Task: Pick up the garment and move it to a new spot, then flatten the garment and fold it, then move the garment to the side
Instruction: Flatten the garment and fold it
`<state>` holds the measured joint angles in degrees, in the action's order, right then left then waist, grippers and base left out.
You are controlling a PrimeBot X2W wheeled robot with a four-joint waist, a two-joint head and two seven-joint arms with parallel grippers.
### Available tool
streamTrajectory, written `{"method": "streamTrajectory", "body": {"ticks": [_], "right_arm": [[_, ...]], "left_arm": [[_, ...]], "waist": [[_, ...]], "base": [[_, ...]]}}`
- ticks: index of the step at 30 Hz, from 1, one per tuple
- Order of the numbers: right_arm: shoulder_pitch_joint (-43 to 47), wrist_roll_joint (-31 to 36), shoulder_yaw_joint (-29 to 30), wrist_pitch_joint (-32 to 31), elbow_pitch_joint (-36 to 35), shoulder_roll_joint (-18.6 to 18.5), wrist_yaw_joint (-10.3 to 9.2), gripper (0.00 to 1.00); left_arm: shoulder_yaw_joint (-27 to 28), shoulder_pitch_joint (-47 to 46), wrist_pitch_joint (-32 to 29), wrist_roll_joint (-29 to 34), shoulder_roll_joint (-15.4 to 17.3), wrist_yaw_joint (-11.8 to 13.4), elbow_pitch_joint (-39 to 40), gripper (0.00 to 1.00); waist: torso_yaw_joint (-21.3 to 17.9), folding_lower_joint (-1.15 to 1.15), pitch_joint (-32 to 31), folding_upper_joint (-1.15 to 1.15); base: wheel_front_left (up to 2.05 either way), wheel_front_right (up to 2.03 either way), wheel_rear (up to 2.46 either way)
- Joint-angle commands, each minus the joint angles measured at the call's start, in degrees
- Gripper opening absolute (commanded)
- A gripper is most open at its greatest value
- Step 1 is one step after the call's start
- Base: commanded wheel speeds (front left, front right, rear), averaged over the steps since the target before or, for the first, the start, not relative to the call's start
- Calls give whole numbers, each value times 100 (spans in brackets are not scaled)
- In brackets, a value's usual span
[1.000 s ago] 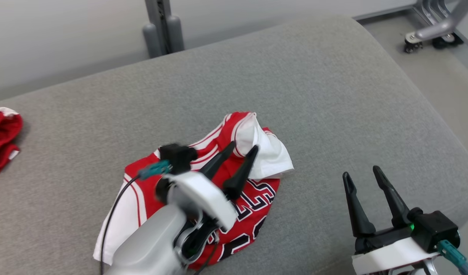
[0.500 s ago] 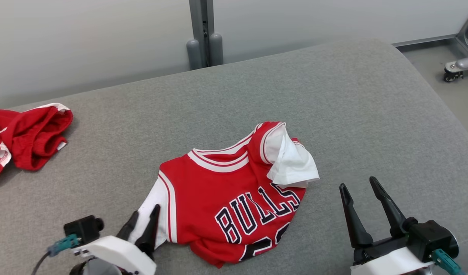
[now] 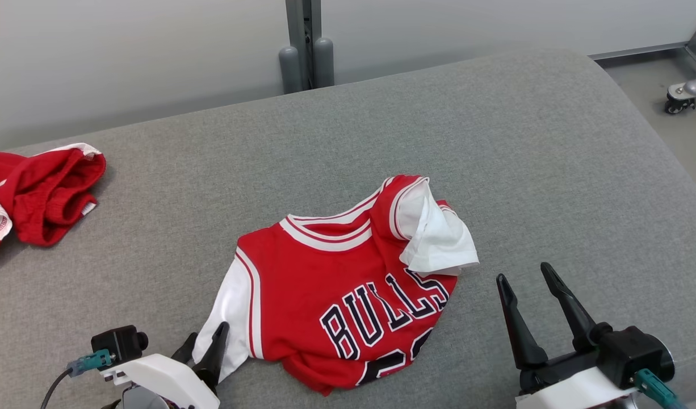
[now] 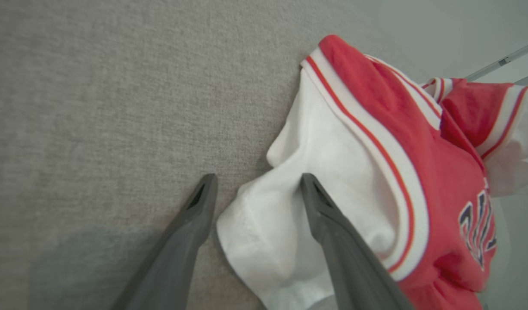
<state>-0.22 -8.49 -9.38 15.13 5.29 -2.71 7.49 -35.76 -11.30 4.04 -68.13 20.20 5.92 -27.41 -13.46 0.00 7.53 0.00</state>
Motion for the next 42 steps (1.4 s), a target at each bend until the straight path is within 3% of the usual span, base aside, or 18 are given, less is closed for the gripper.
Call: {"method": "streamTrajectory", "body": {"ticks": [1, 2, 5, 12, 16, 23, 28, 32, 36, 42], "right_arm": [[-48, 24, 32, 4, 17, -33, 1, 100], [-44, 15, 39, 4, 17, -34, 1, 100], [-33, -17, 53, 4, 18, -33, 1, 100], [32, -63, 110, 3, 11, -38, 0, 100], [2, -110, 84, 3, 15, -32, 1, 100], [-37, -141, 22, 4, 13, -33, 1, 100], [-115, -174, -68, 3, 40, -32, 1, 100], [-176, -217, -103, 3, 64, -35, 1, 100], [-239, -251, -198, 4, 124, -31, 1, 100], [-329, -343, -326, 4, 189, -30, 1, 100]], "left_arm": [[-101, 55, -130, -38, -96, -51, -164, 8], [-136, 42, -145, -40, -124, -130, -181, 0], [59, -59, 187, -28, -84, -192, -56, 0], [750, -631, 920, 342, 371, 260, 945, 0], [938, -1029, 926, 547, 631, 492, 1781, 0], [632, -1929, 460, 951, 610, 794, 2609, 0], [60, -2903, -1, 1213, -1, 835, 2599, 0], [-536, -3470, -159, 1466, -704, 707, 2076, 0], [-1297, -3567, -95, 1670, -1404, 304, 1056, 0], [-2258, -3320, 312, 1283, -1735, -497, -88, 0]], "waist": [[-15, 0, 11, 0], [-25, 0, 13, 0], [-45, 0, 11, 0], [71, 0, -41, 0], [103, 0, -86, 0], [74, 0, -85, 0], [-89, 0, -32, 0], [-342, 0, 28, 0], [-669, 0, 90, 0], [-1159, 0, 252, 0]], "base": [[0, 0, 0], [0, 0, 0], [0, 0, 0], [0, 0, 0], [0, 0, 0], [0, 0, 0], [0, 0, 0], [0, 0, 0], [0, 0, 0], [0, 0, 0]]}}
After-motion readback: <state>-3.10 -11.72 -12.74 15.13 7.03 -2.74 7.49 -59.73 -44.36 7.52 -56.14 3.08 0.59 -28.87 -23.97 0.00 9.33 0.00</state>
